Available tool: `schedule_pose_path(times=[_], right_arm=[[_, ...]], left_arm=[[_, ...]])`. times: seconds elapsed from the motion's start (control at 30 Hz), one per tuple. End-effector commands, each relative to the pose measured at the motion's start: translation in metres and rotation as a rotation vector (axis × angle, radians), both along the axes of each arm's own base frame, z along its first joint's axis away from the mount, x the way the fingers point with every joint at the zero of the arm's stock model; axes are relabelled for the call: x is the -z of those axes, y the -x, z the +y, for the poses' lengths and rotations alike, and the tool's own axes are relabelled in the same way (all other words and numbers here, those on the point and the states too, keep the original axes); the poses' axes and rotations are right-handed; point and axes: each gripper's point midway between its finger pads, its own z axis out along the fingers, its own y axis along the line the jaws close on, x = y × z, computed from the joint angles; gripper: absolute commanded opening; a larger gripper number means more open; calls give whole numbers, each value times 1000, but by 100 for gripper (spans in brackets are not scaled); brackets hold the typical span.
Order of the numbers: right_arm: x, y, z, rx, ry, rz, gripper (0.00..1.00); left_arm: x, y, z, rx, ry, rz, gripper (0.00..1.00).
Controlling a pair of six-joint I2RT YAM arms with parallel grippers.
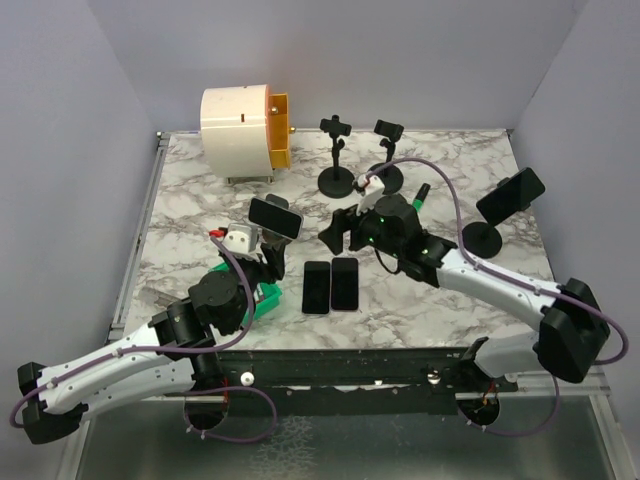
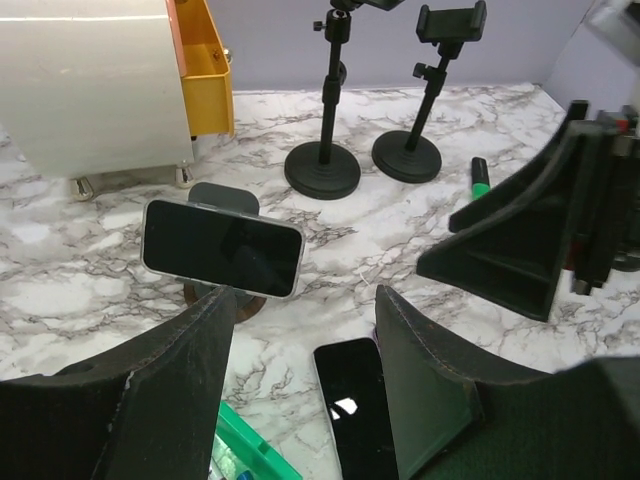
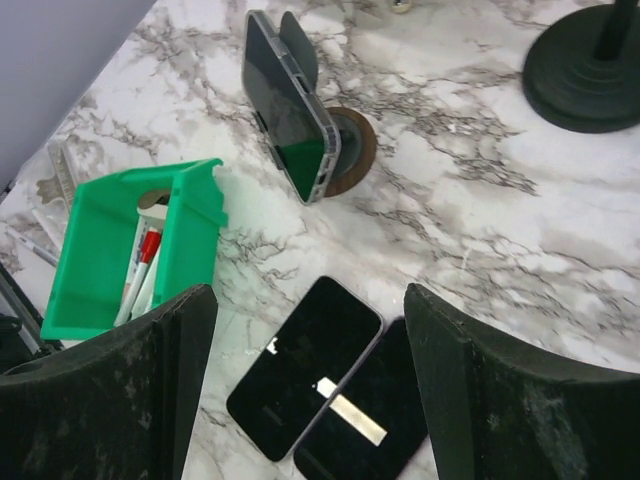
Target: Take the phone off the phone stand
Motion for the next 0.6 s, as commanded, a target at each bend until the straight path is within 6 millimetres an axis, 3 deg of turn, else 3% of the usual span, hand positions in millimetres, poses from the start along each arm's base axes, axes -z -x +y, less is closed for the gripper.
schedule_pose_path(times=[0.0, 0.3, 0.57], right_arm=[[-8, -13, 39, -145, -105, 13, 81], [19, -53, 76, -198, -162, 96, 78], [48, -79, 84, -182, -143, 139, 74]], left_arm=[[4, 0, 10, -29, -11, 2, 60], [0, 2, 13, -26, 8, -5, 60], [0, 2, 12, -23, -6, -3, 60]])
